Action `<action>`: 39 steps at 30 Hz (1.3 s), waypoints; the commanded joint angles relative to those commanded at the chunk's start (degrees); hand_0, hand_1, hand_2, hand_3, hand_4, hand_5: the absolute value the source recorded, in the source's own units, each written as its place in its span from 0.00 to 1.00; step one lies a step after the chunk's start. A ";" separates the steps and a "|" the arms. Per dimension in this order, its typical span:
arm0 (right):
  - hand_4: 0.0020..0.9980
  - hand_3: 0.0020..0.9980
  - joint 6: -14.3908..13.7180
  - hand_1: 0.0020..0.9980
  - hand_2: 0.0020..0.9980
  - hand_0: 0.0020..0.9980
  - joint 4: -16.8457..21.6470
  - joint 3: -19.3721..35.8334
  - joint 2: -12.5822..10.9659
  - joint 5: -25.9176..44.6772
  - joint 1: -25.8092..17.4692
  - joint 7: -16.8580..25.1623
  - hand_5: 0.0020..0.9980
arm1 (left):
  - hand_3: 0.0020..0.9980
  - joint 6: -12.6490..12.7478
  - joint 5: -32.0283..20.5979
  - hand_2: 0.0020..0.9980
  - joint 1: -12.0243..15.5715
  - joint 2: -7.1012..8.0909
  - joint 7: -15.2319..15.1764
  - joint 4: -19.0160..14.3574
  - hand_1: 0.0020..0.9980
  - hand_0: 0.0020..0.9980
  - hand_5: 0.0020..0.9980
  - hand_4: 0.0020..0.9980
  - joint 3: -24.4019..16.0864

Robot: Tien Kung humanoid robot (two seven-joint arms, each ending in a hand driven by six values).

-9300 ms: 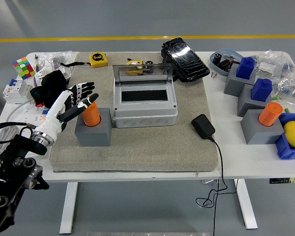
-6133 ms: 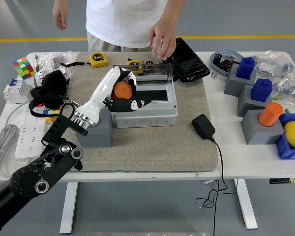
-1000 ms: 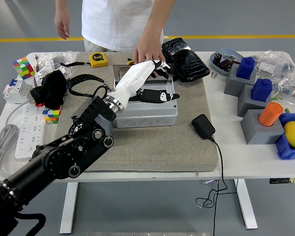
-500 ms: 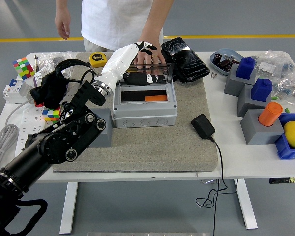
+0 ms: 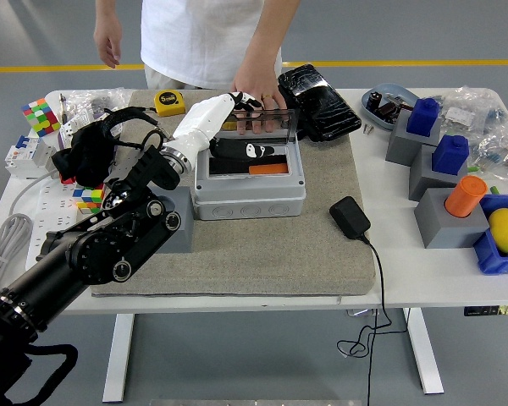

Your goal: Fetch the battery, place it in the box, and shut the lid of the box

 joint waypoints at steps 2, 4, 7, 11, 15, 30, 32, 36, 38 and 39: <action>0.93 0.54 -0.02 0.60 0.59 0.55 0.04 0.12 -0.01 -0.06 -0.03 0.02 0.47 | 0.75 -0.37 -0.06 0.73 0.66 0.50 0.97 -1.30 0.75 0.78 0.42 1.00 0.28; 0.93 0.54 -0.02 0.60 0.59 0.55 0.07 0.23 0.01 -0.12 -0.09 0.04 0.47 | 0.75 -0.79 -0.58 0.73 1.52 0.97 1.74 -2.82 0.75 0.78 0.42 1.00 0.68; 0.93 0.55 -0.01 0.60 0.59 0.55 0.08 0.26 0.08 -0.16 -0.17 0.05 0.47 | 0.74 -1.30 -0.99 0.72 2.90 1.66 2.48 -5.15 0.74 0.76 0.43 1.00 1.44; 0.93 0.55 0.01 0.60 0.59 0.55 0.07 0.21 0.10 -0.16 -0.12 0.05 0.47 | 0.74 -2.04 -1.88 0.72 4.29 2.73 3.37 -7.73 0.74 0.76 0.43 1.00 2.59; 0.93 0.54 -0.01 0.60 0.58 0.55 0.08 0.29 0.08 -0.18 -0.12 0.06 0.47 | 0.74 -2.34 -3.08 0.72 6.06 3.94 3.65 -10.58 0.72 0.74 0.43 1.00 4.13; 0.93 0.54 0.02 0.60 0.58 0.54 0.09 0.24 0.17 -0.28 -0.11 0.08 0.47 | 0.73 -2.79 -4.68 0.71 10.63 6.13 4.10 -15.62 0.71 0.73 0.45 1.00 5.24; 0.93 0.54 0.04 0.60 0.58 0.54 0.06 0.10 0.16 -0.24 -0.12 0.05 0.47 | 0.73 -2.65 -4.78 0.71 11.27 6.29 3.85 -16.08 0.71 0.73 0.45 1.00 4.23; 0.93 0.55 0.07 0.60 0.58 0.54 0.01 0.00 0.15 -0.16 -0.06 0.06 0.47 | 0.73 -2.21 -5.05 0.71 12.81 6.71 3.21 -16.98 0.72 0.74 0.46 1.00 1.52; 0.93 0.55 0.08 0.60 0.58 0.54 -0.09 -0.08 0.19 -0.01 -0.05 0.05 0.47 | 0.73 -2.15 -5.20 0.71 14.05 7.01 3.14 -17.55 0.72 0.74 0.46 1.00 -0.16; 0.93 0.55 0.09 0.60 0.58 0.54 -0.13 -0.12 0.20 0.06 -0.03 0.05 0.47 | 0.73 -2.11 -5.38 0.71 14.89 7.17 3.00 -17.91 0.72 0.74 0.46 1.00 -1.17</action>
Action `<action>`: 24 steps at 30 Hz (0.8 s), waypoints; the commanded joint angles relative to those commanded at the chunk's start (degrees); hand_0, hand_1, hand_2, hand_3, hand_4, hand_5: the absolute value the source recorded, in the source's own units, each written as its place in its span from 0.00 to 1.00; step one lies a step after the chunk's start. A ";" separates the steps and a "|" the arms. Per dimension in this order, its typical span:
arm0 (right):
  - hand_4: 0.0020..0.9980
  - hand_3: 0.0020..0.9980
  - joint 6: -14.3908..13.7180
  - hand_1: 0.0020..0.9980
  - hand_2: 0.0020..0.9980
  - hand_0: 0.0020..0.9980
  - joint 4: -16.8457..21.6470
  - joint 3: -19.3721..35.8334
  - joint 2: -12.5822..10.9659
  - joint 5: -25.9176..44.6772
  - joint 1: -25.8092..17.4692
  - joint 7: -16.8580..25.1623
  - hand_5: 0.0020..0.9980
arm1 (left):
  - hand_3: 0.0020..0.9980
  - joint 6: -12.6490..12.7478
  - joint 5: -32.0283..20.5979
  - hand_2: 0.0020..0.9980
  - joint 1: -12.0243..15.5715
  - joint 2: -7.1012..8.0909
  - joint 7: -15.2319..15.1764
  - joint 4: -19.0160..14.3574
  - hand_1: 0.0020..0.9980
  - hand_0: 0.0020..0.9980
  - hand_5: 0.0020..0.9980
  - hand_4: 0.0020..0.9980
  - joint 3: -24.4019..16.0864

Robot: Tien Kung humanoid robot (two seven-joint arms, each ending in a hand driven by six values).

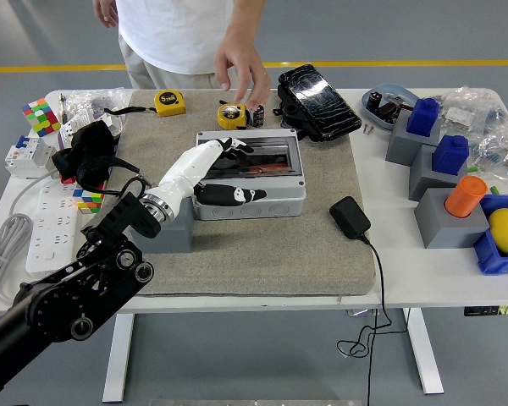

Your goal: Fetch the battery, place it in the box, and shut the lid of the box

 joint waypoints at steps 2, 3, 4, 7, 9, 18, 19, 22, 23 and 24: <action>0.93 0.55 0.00 0.60 0.58 0.54 -0.07 -0.01 0.02 0.11 0.03 0.00 0.47 | 0.73 0.12 -0.62 0.71 1.56 0.28 -0.37 -0.62 0.72 0.74 0.46 1.00 -1.73; 0.93 0.54 0.00 0.60 0.58 0.54 -0.11 0.00 0.04 0.17 0.02 0.01 0.47 | 0.73 0.29 -1.19 0.72 2.44 0.43 -0.75 -0.91 0.73 0.74 0.46 1.00 -2.67; 0.93 0.54 0.02 0.60 0.58 0.54 -0.14 -0.03 0.05 0.23 0.00 0.01 0.47 | 0.73 0.53 -1.77 0.72 3.41 0.56 -1.23 -1.21 0.73 0.74 0.46 1.00 -3.77; 0.93 0.54 0.05 0.60 0.58 0.54 -0.29 -0.27 0.11 0.54 -0.07 0.00 0.47 | 0.73 1.25 -4.22 0.72 5.63 0.70 -2.73 -1.65 0.73 0.74 0.46 1.00 -6.63; 0.93 0.54 0.09 0.60 0.59 0.54 -0.42 -0.53 0.16 0.80 -0.10 -0.03 0.47 | 0.73 1.79 -6.51 0.71 7.05 0.65 -3.97 -1.74 0.72 0.74 0.46 1.00 -8.86; 0.93 0.54 0.03 0.60 0.58 0.54 -0.50 -0.44 0.10 0.93 0.24 0.00 0.47 | 0.72 2.94 -11.01 0.71 10.81 0.55 -6.54 -1.44 0.72 0.74 0.46 1.00 -17.03; 0.93 0.54 0.01 0.60 0.58 0.54 -0.51 -0.43 0.08 0.92 0.29 0.00 0.47 | 0.72 3.00 -11.20 0.71 11.08 0.57 -6.69 -1.39 0.72 0.74 0.46 1.00 -17.79; 0.93 0.54 -0.01 0.60 0.58 0.54 -0.55 -0.45 0.08 1.02 0.46 0.00 0.47 | 0.72 3.02 -11.74 0.70 11.49 0.46 -6.93 -1.27 0.72 0.74 0.45 1.00 -19.90; 0.93 0.54 -0.01 0.60 0.58 0.54 -0.58 -0.50 0.10 1.09 0.50 -0.01 0.47 | 0.72 2.98 -11.87 0.70 11.57 0.38 -6.98 -1.27 0.72 0.74 0.45 1.00 -20.55; 0.93 0.54 -0.03 0.60 0.58 0.54 -0.61 -0.55 0.14 1.19 0.55 -0.04 0.47 | 0.72 2.97 -12.01 0.70 11.63 0.24 -7.16 -1.26 0.72 0.74 0.45 1.00 -21.52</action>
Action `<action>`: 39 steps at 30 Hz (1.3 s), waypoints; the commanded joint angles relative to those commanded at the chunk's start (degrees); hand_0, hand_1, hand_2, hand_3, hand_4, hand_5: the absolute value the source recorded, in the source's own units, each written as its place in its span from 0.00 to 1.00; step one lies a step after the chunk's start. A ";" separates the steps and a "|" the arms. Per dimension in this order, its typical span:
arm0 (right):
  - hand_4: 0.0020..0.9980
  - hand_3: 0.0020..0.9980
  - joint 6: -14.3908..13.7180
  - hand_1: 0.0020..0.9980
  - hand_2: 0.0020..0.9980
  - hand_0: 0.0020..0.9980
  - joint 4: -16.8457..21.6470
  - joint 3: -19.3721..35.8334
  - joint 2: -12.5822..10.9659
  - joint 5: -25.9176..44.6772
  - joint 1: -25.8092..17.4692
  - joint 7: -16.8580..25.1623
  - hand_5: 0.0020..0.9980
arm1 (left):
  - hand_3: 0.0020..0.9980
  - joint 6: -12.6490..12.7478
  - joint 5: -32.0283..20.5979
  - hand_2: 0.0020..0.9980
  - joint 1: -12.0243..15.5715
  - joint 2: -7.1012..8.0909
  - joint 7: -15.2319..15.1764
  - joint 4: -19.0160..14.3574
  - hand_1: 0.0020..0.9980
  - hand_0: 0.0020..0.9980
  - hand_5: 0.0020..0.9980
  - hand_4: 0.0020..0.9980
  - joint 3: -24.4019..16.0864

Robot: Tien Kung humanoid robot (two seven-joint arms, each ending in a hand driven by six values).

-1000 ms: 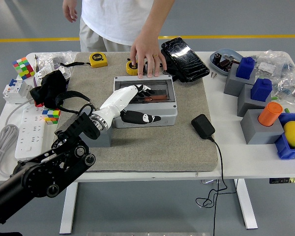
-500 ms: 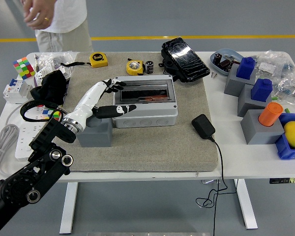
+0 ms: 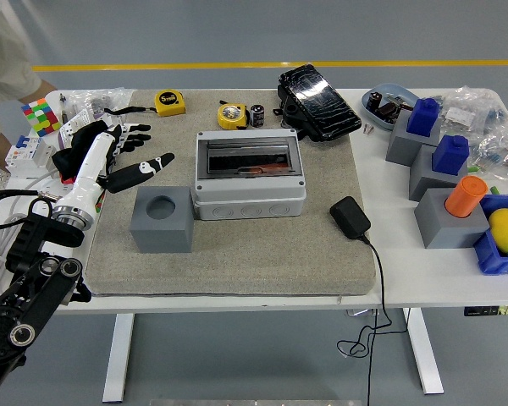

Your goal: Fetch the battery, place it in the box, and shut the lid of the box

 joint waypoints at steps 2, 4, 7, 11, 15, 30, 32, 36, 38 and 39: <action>0.93 0.54 0.01 0.60 0.58 0.54 -0.01 -0.11 0.01 0.10 0.07 -0.03 0.47 | 0.72 0.07 -0.24 0.70 0.03 -0.12 -0.28 -0.05 0.72 0.74 0.45 1.00 -0.94; 0.93 0.54 -0.01 0.60 0.58 0.54 -0.10 -0.36 -0.03 0.23 0.25 -0.12 0.48 | 0.71 0.19 -0.52 0.69 0.24 -0.23 -0.66 -0.16 0.71 0.74 0.45 1.00 -2.08; 0.93 0.54 -0.15 0.60 0.58 0.54 -0.15 -0.41 -0.30 0.28 0.70 -0.12 0.48 | 0.71 0.25 -0.71 0.69 0.71 -0.35 -0.94 -0.32 0.71 0.74 0.45 1.00 -3.80; 0.93 0.54 -0.20 0.60 0.58 0.54 -0.12 -0.88 -0.77 0.29 1.20 -0.17 0.47 | 0.70 0.17 -0.80 0.68 0.82 -0.48 -0.96 -0.15 0.71 0.73 0.44 1.00 -5.45; 0.93 0.55 -0.18 0.60 0.58 0.54 -0.18 -1.38 -0.89 0.47 1.26 -0.21 0.48 | 0.70 0.04 -0.65 0.68 0.70 -0.57 -0.87 -0.07 0.71 0.72 0.44 1.00 -6.41; 0.93 0.54 -0.12 0.60 0.59 0.54 -0.16 -2.44 -1.18 0.64 1.93 -0.35 0.48 | 0.70 -0.61 -0.78 0.66 0.50 -0.39 -0.99 -0.23 0.71 0.72 0.43 1.00 -6.93; 0.93 0.54 -0.14 0.60 0.59 0.54 -0.14 -2.45 -1.25 0.60 1.86 -0.36 0.48 | 0.70 -0.62 -0.83 0.66 0.60 -0.33 -1.09 -0.33 0.71 0.72 0.43 1.00 -7.00; 0.93 0.54 -0.12 0.60 0.59 0.54 -0.16 -2.82 -1.26 0.73 1.89 -0.39 0.48 | 0.70 -0.66 -0.81 0.66 0.71 -0.28 -1.19 -0.42 0.70 0.72 0.43 1.00 -7.40; 0.93 0.54 -0.12 0.60 0.59 0.54 -0.11 -2.78 -1.24 0.65 1.93 -0.37 0.48 | 0.70 -0.68 -0.71 0.66 0.62 -0.25 -1.16 -0.41 0.70 0.72 0.43 1.00 -7.46; 0.93 0.54 -0.12 0.60 0.59 0.54 -0.10 -2.77 -1.24 0.63 1.92 -0.37 0.48 | 0.69 -0.68 -0.64 0.66 0.62 -0.26 -1.16 -0.42 0.70 0.72 0.42 1.00 -7.46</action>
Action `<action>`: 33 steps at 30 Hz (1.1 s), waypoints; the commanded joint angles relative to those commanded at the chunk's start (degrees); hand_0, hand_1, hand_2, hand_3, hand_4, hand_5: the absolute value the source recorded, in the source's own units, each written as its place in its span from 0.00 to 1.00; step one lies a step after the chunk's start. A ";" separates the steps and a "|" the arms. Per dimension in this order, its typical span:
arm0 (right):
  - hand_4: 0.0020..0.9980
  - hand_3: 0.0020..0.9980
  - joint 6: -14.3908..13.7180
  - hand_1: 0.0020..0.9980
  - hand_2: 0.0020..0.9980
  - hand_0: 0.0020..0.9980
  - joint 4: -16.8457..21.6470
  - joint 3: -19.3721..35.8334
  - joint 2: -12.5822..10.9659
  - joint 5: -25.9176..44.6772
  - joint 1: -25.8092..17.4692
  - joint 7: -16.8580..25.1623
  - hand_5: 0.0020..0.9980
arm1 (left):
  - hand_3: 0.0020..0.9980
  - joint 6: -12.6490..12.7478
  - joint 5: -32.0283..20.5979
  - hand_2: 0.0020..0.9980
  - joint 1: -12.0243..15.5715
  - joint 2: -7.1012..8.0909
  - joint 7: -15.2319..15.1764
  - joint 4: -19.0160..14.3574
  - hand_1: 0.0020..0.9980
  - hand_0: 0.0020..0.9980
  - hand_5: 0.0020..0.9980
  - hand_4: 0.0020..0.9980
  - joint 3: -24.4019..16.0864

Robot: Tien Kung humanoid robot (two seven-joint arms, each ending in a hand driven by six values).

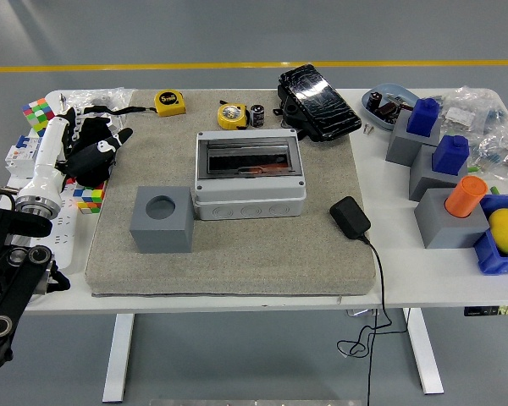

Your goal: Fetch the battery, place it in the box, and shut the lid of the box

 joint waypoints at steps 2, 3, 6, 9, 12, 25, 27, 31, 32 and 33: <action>0.93 0.54 -0.01 0.60 0.59 0.54 -0.03 -0.03 0.02 0.01 -0.13 -0.02 0.48 | 0.69 -0.02 0.14 0.66 0.17 -0.08 0.04 -0.12 0.70 0.72 0.42 1.00 0.00; 0.93 0.54 -0.03 0.60 0.59 0.54 -0.06 -0.03 0.04 0.06 -0.24 -0.02 0.48 | 0.69 -0.02 0.16 0.66 0.30 -0.13 0.03 -0.17 0.70 0.72 0.42 1.00 0.01; 0.93 0.54 -0.03 0.60 0.58 0.54 -0.13 -0.03 0.19 0.13 -0.61 -0.04 0.48 | 0.68 -0.07 0.21 0.66 0.64 -0.27 0.08 -0.34 0.70 0.72 0.41 1.00 -0.08; 0.93 0.54 -0.04 0.60 0.58 0.54 -0.14 0.34 0.47 0.11 -0.96 -0.01 0.48 | 0.68 -0.12 0.27 0.66 1.04 -0.35 0.13 -0.61 0.70 0.72 0.41 1.00 -0.17; 0.93 0.54 -0.08 0.60 0.58 0.54 -0.13 0.51 0.57 0.05 -1.10 0.01 0.48 | 0.68 -0.16 0.32 0.66 1.27 -0.48 0.17 -0.73 0.70 0.72 0.41 1.00 -0.30; 0.93 0.54 -0.19 0.60 0.58 0.54 -0.09 0.80 0.29 -0.15 -1.24 0.11 0.48 | 0.67 -0.20 0.13 0.66 1.58 -0.78 -0.05 -1.34 0.70 0.72 0.41 1.00 -0.20; 0.93 0.54 -0.14 0.60 0.58 0.54 -0.16 0.65 0.41 0.01 -1.38 0.07 0.48 | 0.67 -0.21 0.14 0.66 1.66 -0.78 -0.04 -1.44 0.70 0.72 0.41 1.00 -0.12; 0.93 0.54 -0.15 0.60 0.58 0.54 -0.26 0.85 0.62 0.15 -1.41 0.09 0.48 | 0.67 -0.19 0.08 0.65 1.81 -0.74 -0.07 -1.56 0.70 0.72 0.41 1.00 -0.05; 0.93 0.54 -0.15 0.60 0.58 0.54 -0.22 0.97 0.61 0.10 -1.39 0.11 0.48 | 0.67 -0.20 0.09 0.65 1.77 -0.73 -0.06 -1.52 0.70 0.72 0.41 1.00 0.01; 0.93 0.54 -0.15 0.60 0.58 0.54 -0.21 1.04 0.61 0.07 -1.36 0.11 0.48 | 0.67 -0.22 0.11 0.65 1.72 -0.71 -0.04 -1.46 0.70 0.72 0.41 1.00 0.07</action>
